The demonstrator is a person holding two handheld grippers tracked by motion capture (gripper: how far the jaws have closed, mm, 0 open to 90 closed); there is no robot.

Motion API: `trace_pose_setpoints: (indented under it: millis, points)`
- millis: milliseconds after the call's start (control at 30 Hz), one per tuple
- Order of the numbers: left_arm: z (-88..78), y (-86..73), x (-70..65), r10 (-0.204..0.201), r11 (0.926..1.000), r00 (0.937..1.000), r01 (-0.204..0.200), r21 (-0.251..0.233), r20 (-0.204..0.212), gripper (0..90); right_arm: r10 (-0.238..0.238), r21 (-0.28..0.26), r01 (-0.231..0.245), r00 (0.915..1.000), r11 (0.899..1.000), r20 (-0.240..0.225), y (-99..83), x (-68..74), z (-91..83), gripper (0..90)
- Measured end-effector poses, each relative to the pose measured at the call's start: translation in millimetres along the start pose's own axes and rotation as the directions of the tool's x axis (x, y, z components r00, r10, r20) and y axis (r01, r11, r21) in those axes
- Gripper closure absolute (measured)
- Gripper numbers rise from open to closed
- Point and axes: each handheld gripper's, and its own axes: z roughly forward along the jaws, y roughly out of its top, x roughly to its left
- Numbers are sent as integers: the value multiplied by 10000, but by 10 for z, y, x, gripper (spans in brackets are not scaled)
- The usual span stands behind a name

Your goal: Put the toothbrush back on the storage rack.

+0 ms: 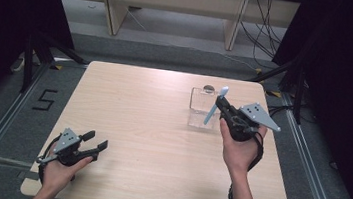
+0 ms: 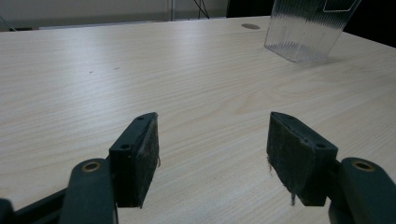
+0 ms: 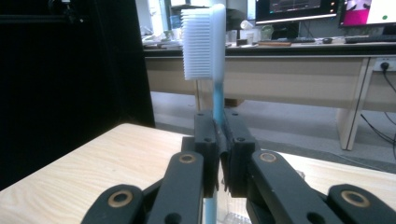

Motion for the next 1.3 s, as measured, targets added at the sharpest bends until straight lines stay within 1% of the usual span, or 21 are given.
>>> trace_pose_setpoints:
  millis: [33, 67, 100, 133, 167, 233, 267, 300, 333, 367, 567, 667, 767, 833, 867, 933, 967, 1000, 1133, 1200, 1300]
  points:
    - [24, -6, 16, 166, 9997, 9997, -162, -195, 193, 340, 110, -41, -109, 9999, 9999, 13, 8, -3, 10, 865]
    - [4, -11, -3, -31, 10000, 10000, 31, 35, -6, 339, 130, 31, -131, 9999, 9999, 43, 20, -12, 8, 865]
    - [10, -11, 2, 41, 10000, 10000, -41, 2, 32, 340, 113, -33, -113, 9999, 9999, 70, 27, -24, 18, 865]
    - [9, -14, -1, -32, 10000, 10000, 32, -13, 14, 339, 92, -74, -92, 9999, 9999, 69, 35, -34, 29, 865]
    - [7, -11, 2, 3, 10000, 10000, -3, 13, 1, 340, -54, -72, 56, 9998, 10000, 205, 44, -52, 31, 865]
    - [5, -9, 4, 3, 10000, 10000, -3, 4, -6, 340, 2, -56, -1, 9998, 10000, 223, 52, -58, 38, 865]
    - [19, -5, 18, 102, 9997, 9999, -99, -229, 126, 340, -24, -85, 27, 9996, 10000, 294, 62, -82, 59, 865]
    - [-4, -4, 4, -68, 10000, 10000, 68, -21, -55, 339, 31, 0, -31, 9994, 10000, 348, 70, -89, 65, 865]
    - [18, -3, 25, 124, 9995, 9998, -120, -285, 152, 340, -49, -138, 54, 9993, 9999, 379, 74, -109, 81, 865]
    - [-7, -5, 6, -123, 9999, 9999, 123, -38, -77, 340, 8, -116, -3, 9988, 9999, 483, 82, -114, 83, 865]
    - [-4, -5, 18, -98, 9999, 9999, 97, -78, -61, 339, -41, -186, 55, 9973, 9998, 734, 117, -211, 146, 865]
    - [-7, -3, 17, -106, 9999, 9999, 105, -85, -72, 340, -70, -113, 80, 9960, 9999, 891, 124, -253, 174, 864]
    - [-6, -4, 17, -127, 9999, 9999, 127, -99, -79, 340, 24, -12, -23, 9956, 10000, 942, 122, -286, 210, 864]
    - [-6, -6, 18, -131, 9999, 9999, 130, -87, -83, 339, -103, -44, 108, 9948, 9999, 1016, 115, -322, 236, 864]
    - [-5, -6, 18, -136, 9999, 9999, 135, -89, -85, 339, 22, 18, -24, 9949, 10000, 1006, 111, -328, 247, 864]
    - [-4, -6, 17, -136, 9999, 9999, 136, -93, -81, 339, -88, 25, 86, 9929, 10000, 1186, 106, -353, 270, 864]
    - [-4, -7, 17, -137, 9999, 9999, 136, -90, -77, 339, -9, 53, 3, 9931, 10000, 1173, 102, -356, 282, 864]
    - [-3, -7, 17, -147, 9999, 9999, 147, -86, -79, 339, -93, 26, 90, 9927, 10000, 1200, 100, -371, 299, 864]
    - [-8, -9, 21, -159, 9998, 9998, 158, -97, -94, 339, -95, 125, 79, 9911, 9999, 1329, 90, -401, 347, 864]
    - [-10, -7, 29, -147, 9999, 9998, 146, -91, -105, 339, 14, 118, -30, 9912, 9999, 1325, 79, -412, 368, 864]
    - [-11, -8, 31, -186, 9998, 9998, 185, -94, -118, 339, -69, 176, 45, 9903, 9998, 1386, 63, -438, 394, 863]
